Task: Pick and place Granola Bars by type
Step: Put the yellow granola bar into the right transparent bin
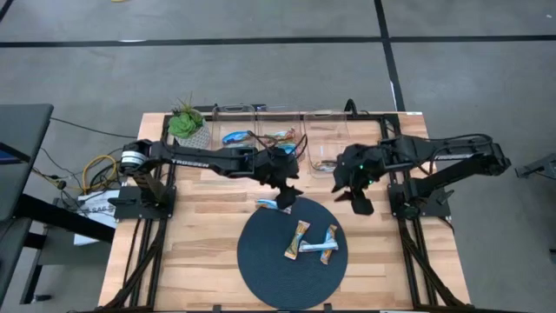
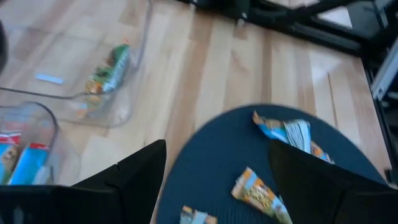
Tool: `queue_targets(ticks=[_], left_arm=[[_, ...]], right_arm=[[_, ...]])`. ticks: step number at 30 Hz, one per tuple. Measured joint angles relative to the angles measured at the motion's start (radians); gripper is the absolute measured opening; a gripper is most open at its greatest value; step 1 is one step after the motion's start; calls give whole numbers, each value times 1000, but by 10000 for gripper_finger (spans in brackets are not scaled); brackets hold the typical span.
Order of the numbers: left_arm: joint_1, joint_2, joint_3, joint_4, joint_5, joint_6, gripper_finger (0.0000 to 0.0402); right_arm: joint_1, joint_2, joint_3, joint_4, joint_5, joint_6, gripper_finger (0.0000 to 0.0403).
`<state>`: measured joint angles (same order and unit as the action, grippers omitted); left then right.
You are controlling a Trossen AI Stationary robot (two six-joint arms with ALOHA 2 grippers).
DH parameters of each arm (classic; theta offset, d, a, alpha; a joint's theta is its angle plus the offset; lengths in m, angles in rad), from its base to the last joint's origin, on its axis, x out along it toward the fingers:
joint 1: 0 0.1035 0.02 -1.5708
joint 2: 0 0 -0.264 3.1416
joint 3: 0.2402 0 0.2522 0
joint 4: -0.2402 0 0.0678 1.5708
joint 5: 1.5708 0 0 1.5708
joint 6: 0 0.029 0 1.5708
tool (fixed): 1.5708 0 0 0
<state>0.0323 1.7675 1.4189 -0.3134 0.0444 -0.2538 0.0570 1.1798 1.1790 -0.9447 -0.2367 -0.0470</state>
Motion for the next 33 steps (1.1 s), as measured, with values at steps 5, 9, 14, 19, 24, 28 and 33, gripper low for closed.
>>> queue_targets(ticks=[5,9,14,19,24,28,33], left_arm=[[-45,-47,-8,-68,-28,53,274],[-81,-135,-104,-48,-96,59,274],[-122,-289,-317,41,-140,-20,274],[-172,-458,-515,139,-188,-99,274],[-213,-604,-640,148,-242,-173,274],[-235,-703,-708,109,-282,-221,274],[-272,-830,-822,95,-306,-240,274]], right_arm=[[88,20,-10,-6,10,113,126],[147,20,-29,16,78,210,126],[198,29,-31,76,143,309,126],[211,96,-25,191,157,355,126],[206,193,0,204,157,396,126],[202,244,17,270,158,406,126],[180,295,52,312,157,407,126]])
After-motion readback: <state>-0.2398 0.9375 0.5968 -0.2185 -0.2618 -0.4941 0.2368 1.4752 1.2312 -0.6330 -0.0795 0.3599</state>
